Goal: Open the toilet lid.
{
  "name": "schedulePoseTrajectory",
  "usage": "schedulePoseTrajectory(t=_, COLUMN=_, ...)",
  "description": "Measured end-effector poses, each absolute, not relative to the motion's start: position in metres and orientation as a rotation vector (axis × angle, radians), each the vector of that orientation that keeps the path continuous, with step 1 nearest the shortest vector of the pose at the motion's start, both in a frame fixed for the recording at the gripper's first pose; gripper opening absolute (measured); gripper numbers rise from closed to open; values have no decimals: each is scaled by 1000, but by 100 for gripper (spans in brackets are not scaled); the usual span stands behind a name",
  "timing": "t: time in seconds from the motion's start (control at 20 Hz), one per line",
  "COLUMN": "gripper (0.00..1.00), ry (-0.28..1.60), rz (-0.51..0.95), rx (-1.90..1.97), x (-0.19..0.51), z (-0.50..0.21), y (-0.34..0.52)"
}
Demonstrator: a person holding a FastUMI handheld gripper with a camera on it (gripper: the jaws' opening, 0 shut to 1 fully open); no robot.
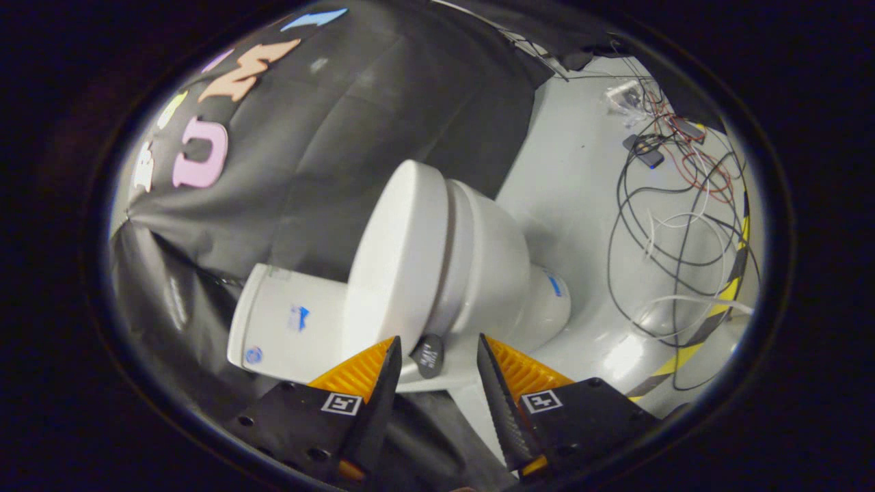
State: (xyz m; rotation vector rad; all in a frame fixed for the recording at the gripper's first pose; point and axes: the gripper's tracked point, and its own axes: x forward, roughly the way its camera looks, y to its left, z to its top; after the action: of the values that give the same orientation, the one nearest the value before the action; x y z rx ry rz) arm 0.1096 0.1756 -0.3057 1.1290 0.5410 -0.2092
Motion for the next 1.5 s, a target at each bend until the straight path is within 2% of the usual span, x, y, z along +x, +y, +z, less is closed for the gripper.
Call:
schedulePoseTrajectory(t=0.1, gripper=70, ry=635, rz=-185, rx=1118, x=109, z=-325, y=195)
schedulePoseTrajectory(t=0.2, gripper=48, ry=719, rz=-143, rx=1126, x=116, z=-336, y=217)
schedulePoseTrajectory(t=0.3, gripper=27, ry=708, rz=-180, rx=1157, x=123, z=-337, y=217)
schedulePoseTrajectory(t=0.4, gripper=32, ry=695, rz=-242, rx=1179, x=130, z=-336, y=211)
schedulePoseTrajectory(t=0.6, gripper=32, ry=636, rz=-324, rx=1189, x=132, z=-337, y=211)
schedulePoseTrajectory(t=0.75, gripper=32, ry=569, rz=-288, rx=1221, x=134, z=-332, y=214)
schedulePoseTrajectory(t=0.8, gripper=26, ry=558, rz=-273, rx=1248, x=134, z=-330, y=216)
schedulePoseTrajectory(t=1.1, gripper=26, ry=467, rz=-221, rx=1423, x=140, z=-334, y=204)
schedulePoseTrajectory(t=1.25, gripper=25, ry=485, rz=-187, rx=1418, x=140, z=-334, y=207)
schedulePoseTrajectory(t=1.4, gripper=25, ry=481, rz=-179, rx=1396, x=137, z=-328, y=203)
schedulePoseTrajectory(t=1.45, gripper=26, ry=484, rz=-228, rx=1401, x=142, z=-331, y=204)
schedulePoseTrajectory(t=1.5, gripper=2, ry=492, rz=-212, rx=1385, x=141, z=-333, y=202)
